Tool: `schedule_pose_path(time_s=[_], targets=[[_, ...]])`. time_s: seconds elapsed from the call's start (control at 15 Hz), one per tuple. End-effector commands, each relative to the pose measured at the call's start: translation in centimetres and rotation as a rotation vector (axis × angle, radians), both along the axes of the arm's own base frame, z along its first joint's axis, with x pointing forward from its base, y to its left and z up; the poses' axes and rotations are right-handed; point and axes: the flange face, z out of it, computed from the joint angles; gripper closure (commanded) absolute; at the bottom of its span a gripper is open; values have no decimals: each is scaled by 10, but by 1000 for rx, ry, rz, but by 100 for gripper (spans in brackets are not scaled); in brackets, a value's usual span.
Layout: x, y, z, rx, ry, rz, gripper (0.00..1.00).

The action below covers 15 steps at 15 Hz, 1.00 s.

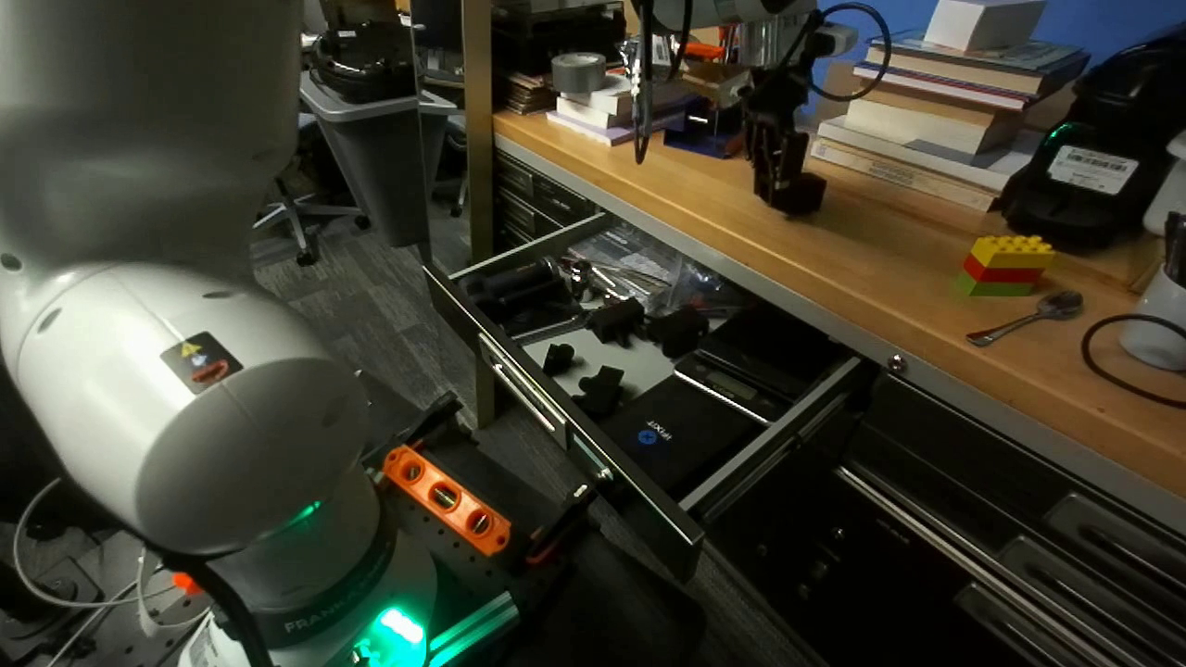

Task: Pick up the black objects from the countertop, put them in the drawer and close the drawer.

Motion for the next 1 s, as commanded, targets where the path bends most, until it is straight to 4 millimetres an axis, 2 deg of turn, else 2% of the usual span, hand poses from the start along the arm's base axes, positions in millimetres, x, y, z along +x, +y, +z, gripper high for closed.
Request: schedule_pose_path(time_s=[0.0,0.27,0.6,0.93], targets=[[-61,17,6,29,42,82,75],[-114,35,6,40,77,113,75],[-167,58,0,72,121,151,75],[-211,76,-34,97,183,168,75]])
